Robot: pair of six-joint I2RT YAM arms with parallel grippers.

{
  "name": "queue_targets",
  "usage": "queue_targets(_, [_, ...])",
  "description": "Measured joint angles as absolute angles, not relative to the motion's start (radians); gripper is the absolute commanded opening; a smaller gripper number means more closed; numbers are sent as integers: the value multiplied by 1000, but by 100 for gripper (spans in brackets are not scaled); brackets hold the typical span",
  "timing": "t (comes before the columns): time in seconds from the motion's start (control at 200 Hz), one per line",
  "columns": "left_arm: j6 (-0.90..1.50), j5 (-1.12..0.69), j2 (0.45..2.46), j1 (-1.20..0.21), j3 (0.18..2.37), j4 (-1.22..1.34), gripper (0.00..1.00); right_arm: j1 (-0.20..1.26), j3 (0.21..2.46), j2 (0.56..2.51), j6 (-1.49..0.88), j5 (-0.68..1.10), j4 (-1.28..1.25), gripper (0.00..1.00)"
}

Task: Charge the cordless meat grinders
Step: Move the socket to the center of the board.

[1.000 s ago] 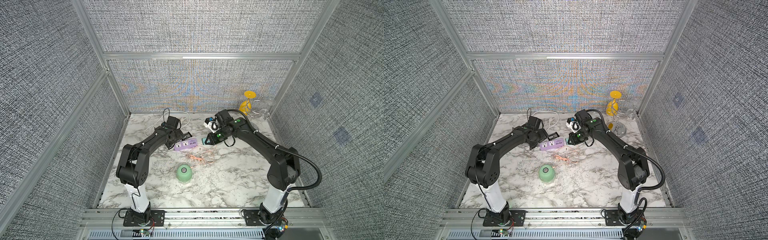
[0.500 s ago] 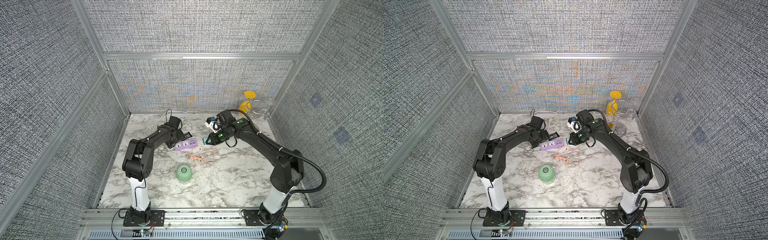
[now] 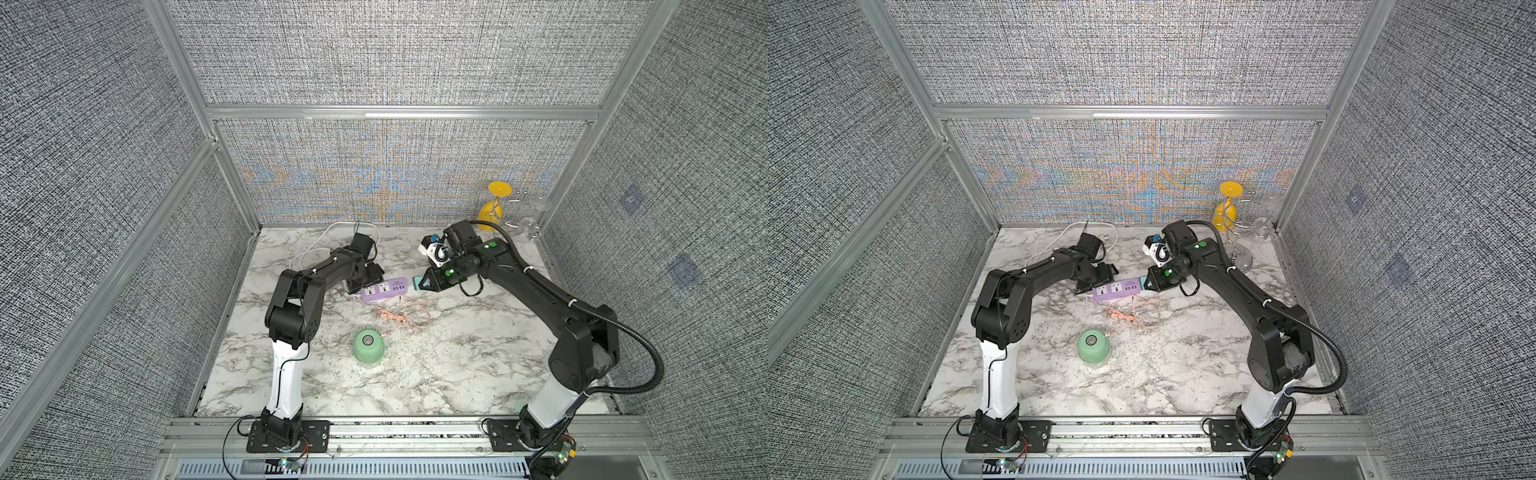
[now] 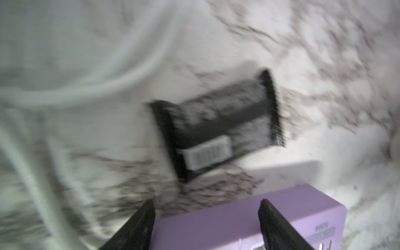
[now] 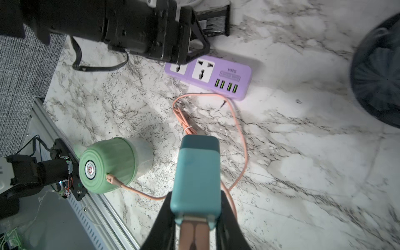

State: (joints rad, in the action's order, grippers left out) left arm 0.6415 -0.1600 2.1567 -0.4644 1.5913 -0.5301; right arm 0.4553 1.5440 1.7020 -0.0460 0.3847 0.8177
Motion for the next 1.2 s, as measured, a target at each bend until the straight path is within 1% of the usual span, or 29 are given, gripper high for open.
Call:
queue_targets(0.075, [571,-218,2168,-498,1618,-576,76,440,1533,1689,-44,379,812,0])
queue_targets(0.185, [502,-247,2182,-515,1652,-626,76,437,1520,1679,-42,383,814,0])
queue_targets(0.505, [422,-383,2237,-607,1729,-630,76,433,1465,1647,-24,376,872,0])
queue_targets(0.68, [397,-464,2238,-620,1715,-631,73,433,1417,1613,-25,362,896,0])
queue_targets(1.041, [322,-643,2197,-636,1620,-671,73,447,1380,1547,-47,352,910,0])
queue_targets(1.201, [350,-626,2163,-626,1623,-676,75,479,1384,1530,-43,351,915,0])
